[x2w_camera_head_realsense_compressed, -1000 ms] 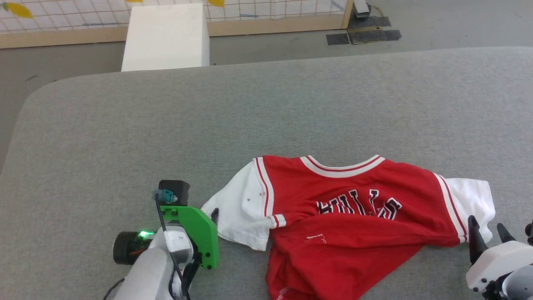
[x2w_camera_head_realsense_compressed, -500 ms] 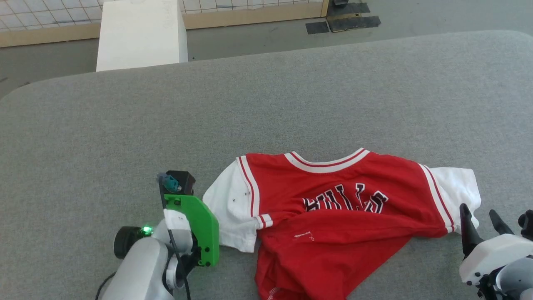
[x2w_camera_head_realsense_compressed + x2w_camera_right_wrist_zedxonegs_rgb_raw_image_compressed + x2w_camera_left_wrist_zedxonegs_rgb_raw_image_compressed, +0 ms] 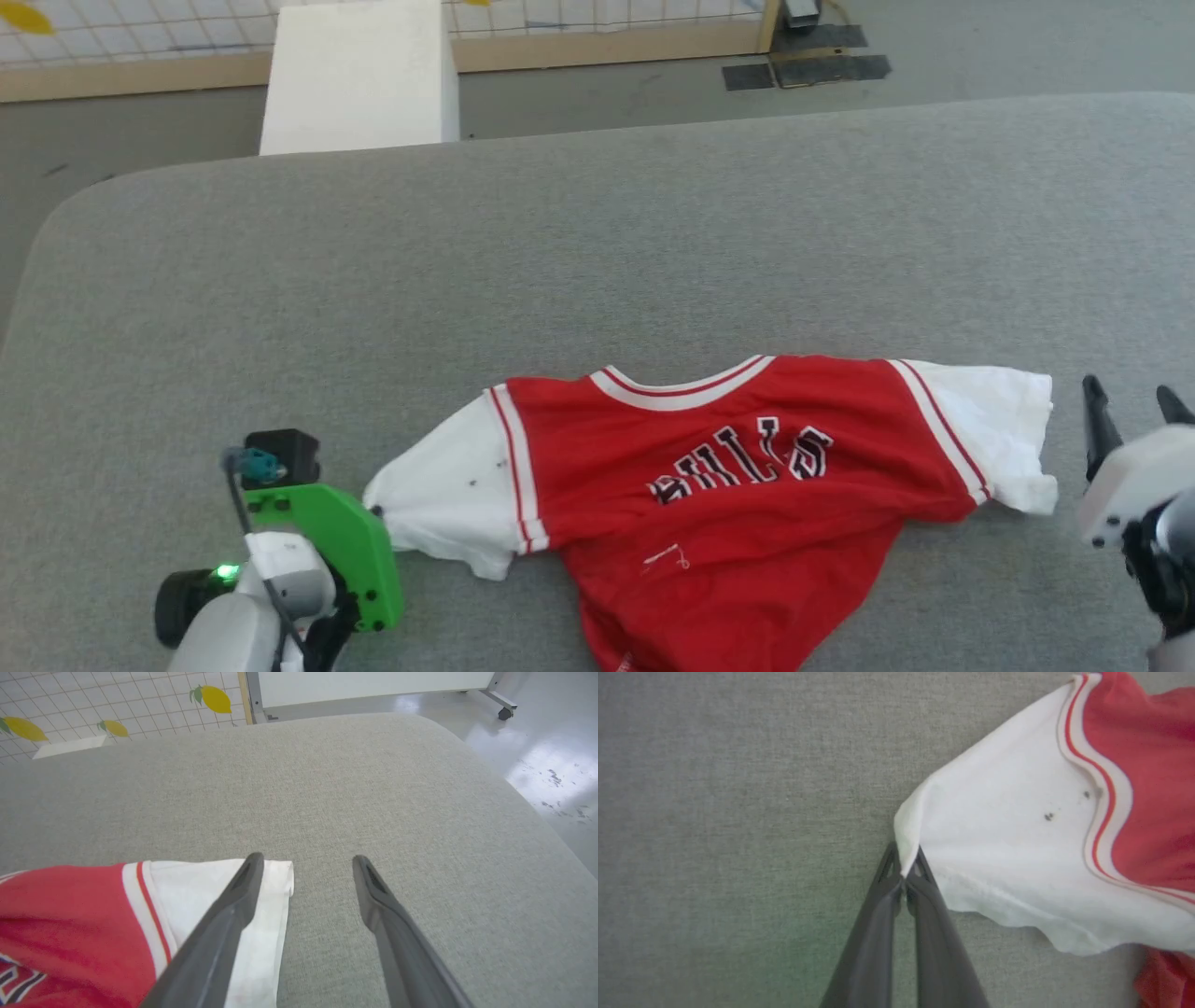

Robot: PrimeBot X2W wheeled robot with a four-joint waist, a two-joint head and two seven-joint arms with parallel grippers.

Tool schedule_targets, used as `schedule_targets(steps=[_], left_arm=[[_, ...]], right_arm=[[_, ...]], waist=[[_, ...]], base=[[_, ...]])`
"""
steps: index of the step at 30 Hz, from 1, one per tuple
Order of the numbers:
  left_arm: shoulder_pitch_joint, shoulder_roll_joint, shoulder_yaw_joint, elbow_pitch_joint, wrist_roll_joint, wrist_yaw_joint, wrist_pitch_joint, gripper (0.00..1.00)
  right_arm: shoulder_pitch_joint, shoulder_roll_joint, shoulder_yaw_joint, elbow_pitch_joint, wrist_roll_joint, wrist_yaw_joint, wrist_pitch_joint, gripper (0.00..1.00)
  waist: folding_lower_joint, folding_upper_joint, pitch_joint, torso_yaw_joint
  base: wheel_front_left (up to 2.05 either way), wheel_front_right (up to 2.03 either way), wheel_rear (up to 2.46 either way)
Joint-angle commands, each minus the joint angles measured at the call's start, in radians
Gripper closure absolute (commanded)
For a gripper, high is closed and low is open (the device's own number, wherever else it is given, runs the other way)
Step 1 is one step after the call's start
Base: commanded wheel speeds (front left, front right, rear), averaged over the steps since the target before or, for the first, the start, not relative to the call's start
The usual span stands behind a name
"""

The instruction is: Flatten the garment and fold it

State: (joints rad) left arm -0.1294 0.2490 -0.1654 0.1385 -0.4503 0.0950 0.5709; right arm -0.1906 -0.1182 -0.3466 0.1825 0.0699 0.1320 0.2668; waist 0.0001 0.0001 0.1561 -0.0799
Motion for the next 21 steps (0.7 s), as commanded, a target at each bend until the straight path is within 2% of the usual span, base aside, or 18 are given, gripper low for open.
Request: schedule_targets(steps=[1, 9, 17, 18, 19, 20, 21], left_arm=[[0.014, 0.015, 0.01, -0.01, -0.005, 0.006, 0.002, 1.0], [-0.007, 0.025, 0.012, -0.04, -0.018, 0.002, 0.016, 1.0], [-0.046, 0.011, -0.007, -0.039, -0.026, -0.009, 0.015, 1.0], [-0.048, 0.011, -0.01, -0.038, -0.027, -0.01, 0.018, 1.0], [-0.049, 0.011, -0.011, -0.038, -0.029, -0.012, 0.019, 1.0], [-0.05, 0.012, -0.012, -0.039, -0.031, -0.015, 0.019, 1.0], [-0.051, 0.012, -0.013, -0.04, -0.033, -0.018, 0.019, 1.0]], right_arm=[[-0.039, -0.009, 0.005, 0.026, 0.006, -0.001, 0.016, 0.0], [-0.22, -0.062, 0.034, 0.26, 0.065, -0.001, 0.145, 0.0], [-0.32, -0.1, 0.082, 0.441, 0.078, -0.001, 0.353, 0.0], [-0.325, -0.103, 0.093, 0.457, 0.078, -0.001, 0.397, 0.09], [-0.329, -0.104, 0.094, 0.466, 0.083, -0.001, 0.432, 0.36], [-0.334, -0.105, 0.1, 0.473, 0.087, -0.001, 0.473, 0.82], [-0.335, -0.109, 0.111, 0.476, 0.088, -0.001, 0.506, 1.0]], waist=[[-0.0001, -0.0001, 0.01, 0.015], [-0.0001, -0.0001, 0.069, 0.06], [-0.0001, -0.0001, 0.107, 0.09], [-0.0001, -0.0001, 0.108, 0.091], [-0.0001, -0.0001, 0.108, 0.091], [-0.0001, -0.0001, 0.108, 0.091], [-0.0001, -0.0001, 0.108, 0.092]], base=[[0.0, 0.0, 0.0], [0.0, 0.0, 0.0], [0.0, 0.0, 0.0], [0.0, 0.0, 0.0], [0.0, 0.0, 0.0], [0.0, 0.0, 0.0], [0.0, 0.0, 0.0]])
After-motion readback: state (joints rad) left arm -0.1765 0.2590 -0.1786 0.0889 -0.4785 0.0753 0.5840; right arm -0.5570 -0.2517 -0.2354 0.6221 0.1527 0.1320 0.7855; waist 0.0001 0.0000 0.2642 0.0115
